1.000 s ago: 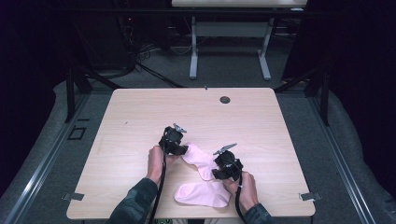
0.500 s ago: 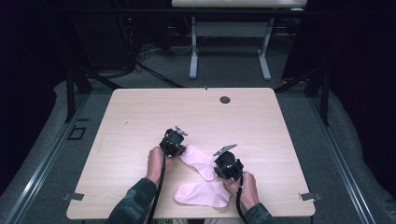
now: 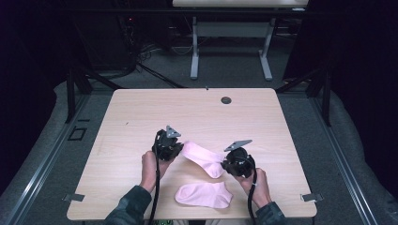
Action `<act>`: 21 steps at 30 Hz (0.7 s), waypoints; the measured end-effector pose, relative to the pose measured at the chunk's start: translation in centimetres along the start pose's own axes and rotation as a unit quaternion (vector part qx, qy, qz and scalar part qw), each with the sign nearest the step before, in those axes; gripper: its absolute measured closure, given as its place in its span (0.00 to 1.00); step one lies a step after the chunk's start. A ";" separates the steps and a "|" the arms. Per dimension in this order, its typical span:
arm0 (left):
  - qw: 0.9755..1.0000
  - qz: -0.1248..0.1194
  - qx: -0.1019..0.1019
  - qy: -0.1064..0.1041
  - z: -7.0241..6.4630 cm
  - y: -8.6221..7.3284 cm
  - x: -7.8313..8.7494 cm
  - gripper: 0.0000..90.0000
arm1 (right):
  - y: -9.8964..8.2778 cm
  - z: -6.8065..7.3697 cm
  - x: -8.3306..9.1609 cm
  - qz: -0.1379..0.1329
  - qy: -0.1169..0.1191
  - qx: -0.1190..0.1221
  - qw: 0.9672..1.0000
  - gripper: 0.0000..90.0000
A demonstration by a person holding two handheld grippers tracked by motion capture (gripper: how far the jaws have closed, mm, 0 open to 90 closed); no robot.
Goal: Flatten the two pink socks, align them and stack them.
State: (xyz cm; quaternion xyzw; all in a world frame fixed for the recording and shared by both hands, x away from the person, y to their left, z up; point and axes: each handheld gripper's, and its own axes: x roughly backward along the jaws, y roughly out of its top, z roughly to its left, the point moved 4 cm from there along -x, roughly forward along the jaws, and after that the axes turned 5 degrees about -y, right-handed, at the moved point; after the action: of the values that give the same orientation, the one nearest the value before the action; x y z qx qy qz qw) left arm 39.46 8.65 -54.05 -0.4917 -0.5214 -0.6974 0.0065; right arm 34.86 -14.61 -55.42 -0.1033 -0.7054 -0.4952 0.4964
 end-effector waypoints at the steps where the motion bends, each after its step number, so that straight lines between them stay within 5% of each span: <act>1: 1.000 -0.003 0.000 -0.002 -0.3 0.0 0.5 0.97 | 0.1 -0.1 0.5 -0.003 0.003 0.002 1.000 0.93; 11: 0.998 -0.022 0.036 -0.047 -3.2 -2.0 3.8 0.97 | -0.7 0.8 5.2 -0.001 0.026 0.027 0.999 0.93; 21: 0.995 -0.050 0.057 -0.067 -6.3 -5.9 5.8 0.97 | -2.7 1.9 6.0 0.025 0.059 0.044 0.997 0.93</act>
State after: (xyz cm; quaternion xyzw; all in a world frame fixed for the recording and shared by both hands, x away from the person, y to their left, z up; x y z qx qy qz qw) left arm 29.15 9.65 -54.13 -0.5098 -0.5833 -0.6313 -0.0355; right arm 29.13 -16.50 -52.22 -0.0698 -0.6934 -0.4561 0.5535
